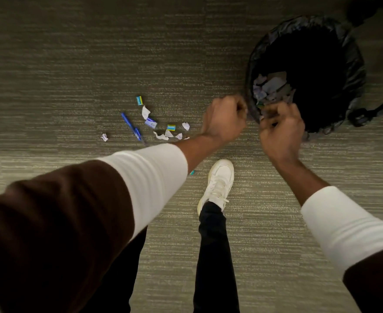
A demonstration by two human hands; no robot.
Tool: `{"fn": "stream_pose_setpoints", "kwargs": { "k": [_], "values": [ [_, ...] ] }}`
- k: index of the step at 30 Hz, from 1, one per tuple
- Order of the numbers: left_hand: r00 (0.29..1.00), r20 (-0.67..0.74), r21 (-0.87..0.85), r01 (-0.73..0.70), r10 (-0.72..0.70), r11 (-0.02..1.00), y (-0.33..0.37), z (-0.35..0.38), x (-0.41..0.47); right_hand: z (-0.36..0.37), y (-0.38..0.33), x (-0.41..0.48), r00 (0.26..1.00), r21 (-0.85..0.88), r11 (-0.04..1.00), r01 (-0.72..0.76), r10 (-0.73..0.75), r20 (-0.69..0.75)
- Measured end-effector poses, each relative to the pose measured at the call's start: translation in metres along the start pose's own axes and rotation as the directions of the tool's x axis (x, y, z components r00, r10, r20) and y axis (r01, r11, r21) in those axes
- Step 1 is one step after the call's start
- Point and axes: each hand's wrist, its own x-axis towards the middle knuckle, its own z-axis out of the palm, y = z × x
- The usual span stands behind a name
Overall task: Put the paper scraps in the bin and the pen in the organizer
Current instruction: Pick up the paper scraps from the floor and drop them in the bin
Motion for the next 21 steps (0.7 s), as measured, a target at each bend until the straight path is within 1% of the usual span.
{"fn": "stream_pose_setpoints", "kwargs": {
  "k": [2,4,7,9,11,13,16,18,21],
  "values": [
    [1.000,-0.002,0.022,0.028,-0.028,0.999,-0.026,-0.006,-0.011,0.019,-0.009,-0.014,0.997,0.039,0.998,0.052,-0.055,0.061],
    [0.997,0.006,0.047,0.071,-0.071,0.996,-0.058,-0.011,-0.020,0.040,-0.018,-0.026,0.988,0.040,0.997,0.064,-0.069,0.139],
    [0.989,0.027,0.085,0.141,-0.143,0.986,-0.104,-0.024,-0.030,0.078,-0.031,-0.039,0.952,-0.016,1.000,0.008,-0.003,0.307],
    [0.983,0.040,0.127,0.173,-0.179,0.977,-0.135,-0.034,-0.034,0.104,-0.039,-0.045,0.908,-0.060,0.997,-0.042,0.063,0.414],
    [0.969,0.066,0.175,0.226,-0.240,0.958,-0.167,-0.043,-0.035,0.131,-0.043,-0.050,0.868,-0.100,0.993,-0.066,0.106,0.485],
    [0.950,0.100,0.257,0.262,-0.295,0.930,-0.202,-0.048,-0.032,0.161,-0.044,-0.052,0.842,-0.141,0.987,-0.083,0.145,0.519],
    [0.921,0.155,0.414,0.267,-0.357,0.870,-0.261,-0.049,-0.022,0.214,-0.038,-0.050,0.834,-0.198,0.975,-0.104,0.194,0.517],
    [0.930,0.097,0.439,0.281,-0.356,0.853,-0.302,-0.050,-0.013,0.253,-0.033,-0.045,0.846,-0.236,0.966,-0.106,0.213,0.490],
    [0.962,-0.033,0.421,0.260,-0.272,0.869,-0.356,-0.050,0.010,0.306,-0.032,-0.035,0.857,-0.283,0.954,-0.102,0.228,0.461]
  ]
}}
